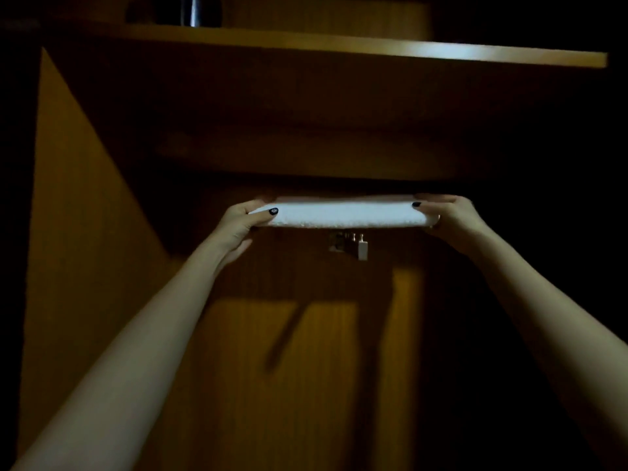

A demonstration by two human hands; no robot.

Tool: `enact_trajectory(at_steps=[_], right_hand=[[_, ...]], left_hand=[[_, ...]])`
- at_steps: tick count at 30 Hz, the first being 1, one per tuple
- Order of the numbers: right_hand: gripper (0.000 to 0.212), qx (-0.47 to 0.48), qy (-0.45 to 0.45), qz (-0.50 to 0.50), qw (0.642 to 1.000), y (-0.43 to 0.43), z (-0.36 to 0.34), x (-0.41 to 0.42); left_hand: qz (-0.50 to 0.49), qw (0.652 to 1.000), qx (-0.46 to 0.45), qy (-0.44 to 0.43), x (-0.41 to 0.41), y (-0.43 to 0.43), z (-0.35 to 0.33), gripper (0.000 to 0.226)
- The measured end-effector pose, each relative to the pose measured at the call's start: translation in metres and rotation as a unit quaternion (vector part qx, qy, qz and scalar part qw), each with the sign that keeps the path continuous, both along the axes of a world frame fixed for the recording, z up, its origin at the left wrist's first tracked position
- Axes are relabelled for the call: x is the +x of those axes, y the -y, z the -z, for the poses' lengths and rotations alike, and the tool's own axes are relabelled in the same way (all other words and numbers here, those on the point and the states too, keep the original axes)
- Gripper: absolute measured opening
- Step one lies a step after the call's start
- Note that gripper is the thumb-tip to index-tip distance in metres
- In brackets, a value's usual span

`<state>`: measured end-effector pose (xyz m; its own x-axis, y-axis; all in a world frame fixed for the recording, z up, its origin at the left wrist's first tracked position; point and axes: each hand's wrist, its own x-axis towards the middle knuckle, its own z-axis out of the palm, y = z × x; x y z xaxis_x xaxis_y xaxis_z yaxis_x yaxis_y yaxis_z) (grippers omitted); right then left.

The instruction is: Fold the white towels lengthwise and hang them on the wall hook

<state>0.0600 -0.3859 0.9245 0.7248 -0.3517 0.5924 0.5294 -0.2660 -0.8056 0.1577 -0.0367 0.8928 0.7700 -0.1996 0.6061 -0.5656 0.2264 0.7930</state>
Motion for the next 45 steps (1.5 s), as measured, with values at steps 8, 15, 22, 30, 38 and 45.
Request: enact_trajectory(at_steps=[8, 15, 22, 30, 38, 45], right_hand=[[0.021, 0.084, -0.097, 0.033, 0.991, 0.017, 0.047, 0.093], [0.012, 0.124, -0.132, -0.120, 0.976, 0.006, 0.100, 0.094], [0.019, 0.018, -0.107, -0.074, 0.991, -0.027, 0.141, 0.085], [0.016, -0.284, 0.050, 0.168, 0.943, -0.056, 0.160, 0.082], [0.014, -0.321, 0.034, 0.227, 0.919, -0.082, 0.184, 0.076], [0.048, -0.322, -0.120, 0.175, 0.923, -0.064, 0.228, 0.035]], left_hand=[[-0.015, 0.996, -0.006, -0.085, 0.075, 0.026, 0.042, 0.018], [0.046, 0.994, -0.024, -0.096, 0.076, 0.045, 0.090, 0.030], [-0.056, 0.984, 0.170, 0.017, 0.059, 0.063, 0.126, 0.038], [-0.255, 0.930, 0.223, 0.141, 0.046, 0.097, 0.130, 0.025], [-0.322, 0.898, 0.247, 0.172, 0.023, 0.126, 0.146, 0.032], [-0.284, 0.907, 0.286, 0.120, -0.002, 0.106, 0.164, 0.056]])
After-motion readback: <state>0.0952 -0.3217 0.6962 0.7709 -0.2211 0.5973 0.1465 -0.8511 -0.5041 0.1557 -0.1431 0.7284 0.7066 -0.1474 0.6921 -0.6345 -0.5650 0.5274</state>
